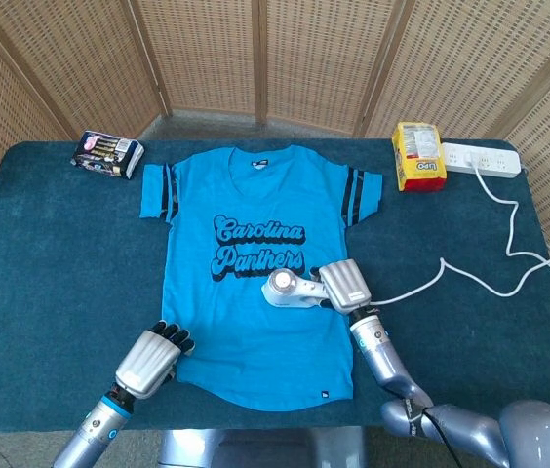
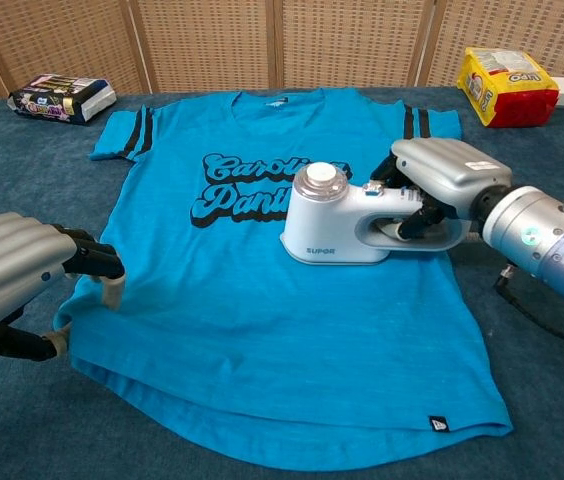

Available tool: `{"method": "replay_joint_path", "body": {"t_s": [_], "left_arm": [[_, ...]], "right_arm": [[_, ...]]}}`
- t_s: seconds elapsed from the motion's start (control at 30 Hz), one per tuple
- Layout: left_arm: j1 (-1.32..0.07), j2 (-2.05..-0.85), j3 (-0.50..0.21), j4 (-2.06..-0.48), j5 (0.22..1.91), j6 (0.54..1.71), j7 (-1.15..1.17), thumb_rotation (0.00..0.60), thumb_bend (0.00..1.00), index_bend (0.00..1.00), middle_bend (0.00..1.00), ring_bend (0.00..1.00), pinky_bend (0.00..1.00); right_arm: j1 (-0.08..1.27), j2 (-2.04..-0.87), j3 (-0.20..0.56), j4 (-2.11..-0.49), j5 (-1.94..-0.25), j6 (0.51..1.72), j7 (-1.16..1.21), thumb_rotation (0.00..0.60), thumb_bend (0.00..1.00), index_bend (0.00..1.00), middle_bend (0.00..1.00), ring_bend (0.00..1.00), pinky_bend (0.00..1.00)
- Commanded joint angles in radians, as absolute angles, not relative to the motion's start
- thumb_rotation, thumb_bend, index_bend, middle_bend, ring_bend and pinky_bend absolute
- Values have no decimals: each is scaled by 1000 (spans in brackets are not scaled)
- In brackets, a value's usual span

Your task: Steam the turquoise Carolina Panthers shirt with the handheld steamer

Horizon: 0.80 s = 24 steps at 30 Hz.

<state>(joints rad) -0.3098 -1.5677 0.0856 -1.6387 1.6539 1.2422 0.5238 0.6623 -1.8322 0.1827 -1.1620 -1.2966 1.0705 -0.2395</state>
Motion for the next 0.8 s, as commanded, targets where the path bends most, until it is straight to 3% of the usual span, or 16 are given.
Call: {"method": "replay_joint_path", "body": {"t_s": [0.03,0.4,0.8], "left_arm": [[-310,-1569,86,-1638,1654,1242,523,541,453,552,455,392,387],[-308,-1570,92,-1629,1659,1245,516,539,452,552,455,392,387],[-306,-1568,96,-1624,1664,1246,511,539,453,553,455,392,388]], "right_arm": [[637,-1808,156,-1216,-1310,1091,-262,600,317,693,750,802,722],[586,-1723,107,-1394,-1309,1112,-342,600,317,693,749,801,722],[583,-1730,115,-1396,-1301,1109,-371,600,317,693,749,801,722]]}}
